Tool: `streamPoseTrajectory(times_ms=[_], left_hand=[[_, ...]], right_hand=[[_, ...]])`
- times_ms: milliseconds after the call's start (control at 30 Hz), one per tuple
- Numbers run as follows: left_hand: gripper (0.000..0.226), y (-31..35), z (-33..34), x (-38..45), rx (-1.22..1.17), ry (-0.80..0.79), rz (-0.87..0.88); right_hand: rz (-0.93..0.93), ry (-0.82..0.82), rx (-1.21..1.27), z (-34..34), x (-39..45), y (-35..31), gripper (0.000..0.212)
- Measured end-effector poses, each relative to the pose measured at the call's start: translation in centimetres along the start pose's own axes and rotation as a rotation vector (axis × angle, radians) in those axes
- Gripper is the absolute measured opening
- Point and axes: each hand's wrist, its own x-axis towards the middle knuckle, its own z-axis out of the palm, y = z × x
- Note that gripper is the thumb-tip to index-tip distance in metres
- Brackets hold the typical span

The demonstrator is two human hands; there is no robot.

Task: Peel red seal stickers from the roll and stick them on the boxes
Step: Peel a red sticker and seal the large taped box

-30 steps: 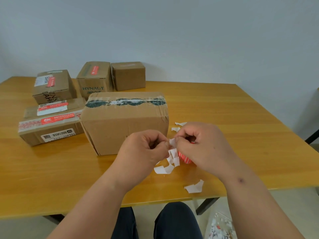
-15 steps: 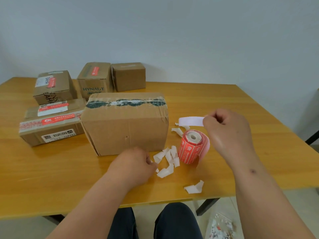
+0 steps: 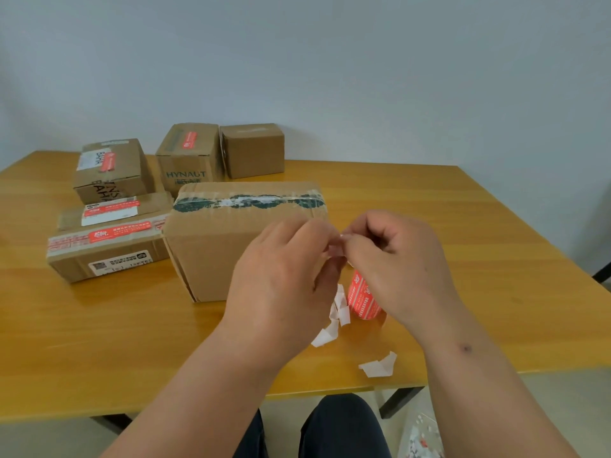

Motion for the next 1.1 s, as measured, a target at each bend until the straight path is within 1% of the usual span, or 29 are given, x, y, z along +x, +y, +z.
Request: streamPoseTrajectory(times_ms=[67, 133, 167, 233, 267, 300, 333, 367, 433, 500, 600, 700, 800, 833, 933, 1100], left_hand=[[0.009, -0.3, -0.1, -0.1, 0.009, 0.048, 0.009], [0.006, -0.2, -0.5, 0.0, -0.046, 0.071, -0.074], [0.007, 0.1, -0.9, 0.2, -0.120, 0.096, -0.170], [0.013, 0.3, -1.4, 0.7, -0.374, 0.171, -0.448], [0.014, 0.2, -1.7, 1.0, -0.536, 0.214, -0.581], [0.013, 0.0, -1.9, 1.2, -0.696, 0.255, -0.681], [0.012, -0.4, -2.1, 1.4, -0.825, 0.284, -0.753], [0.012, -0.7, -2.4, 1.6, -0.912, 0.301, -0.803], [0.010, -1.2, -2.8, 1.8, -0.966, 0.309, -0.851], [0.008, -1.5, -3.1, 1.9, -0.964, 0.307, -0.856], [0.003, -2.0, -3.7, 2.0, -0.967, 0.312, -0.850], [0.003, -2.6, -4.2, 2.1, -0.959, 0.314, -0.862], [0.005, -3.3, -4.8, 2.5, -0.914, 0.305, -0.898], [0.006, -3.6, -5.1, 2.7, -0.886, 0.300, -0.907], [0.007, -4.7, -6.0, 3.4, -0.699, 0.266, -0.876], [0.012, -6.0, -7.5, 5.3, -0.259, 0.161, -0.703]], right_hand=[[-0.008, -0.033, 0.046, 0.1, 0.0, -0.2, 0.021], [-0.014, -0.054, 0.124, 0.0, 0.0, -0.3, 0.021], [-0.007, -0.041, 0.161, 0.0, 0.0, -0.3, 0.020], [0.044, -0.016, 0.195, 0.2, 0.4, 0.0, 0.013], [0.079, -0.040, 0.164, 0.4, 0.6, 0.1, 0.010], [0.107, -0.081, 0.123, 0.6, 0.8, 0.3, 0.014], [0.130, -0.112, 0.105, 0.9, 1.0, 0.4, 0.018], [0.143, -0.122, 0.113, 1.2, 1.1, 0.4, 0.017], [0.155, -0.102, 0.155, 1.5, 1.3, 0.1, 0.007], [0.148, -0.090, 0.188, 1.8, 1.5, -0.1, 0.005], [0.123, -0.143, 0.226, 2.0, 2.1, -0.6, 0.006], [0.115, -0.175, 0.251, 2.6, 2.8, -0.9, 0.003], [0.124, -0.162, 0.259, 3.1, 3.7, -1.3, 0.011], [0.121, -0.151, 0.259, 3.3, 4.1, -1.4, 0.010], [0.074, -0.116, 0.205, 3.4, 5.3, -2.4, 0.007], [-0.003, -0.098, 0.079, 4.0, 7.6, -4.2, 0.014]])
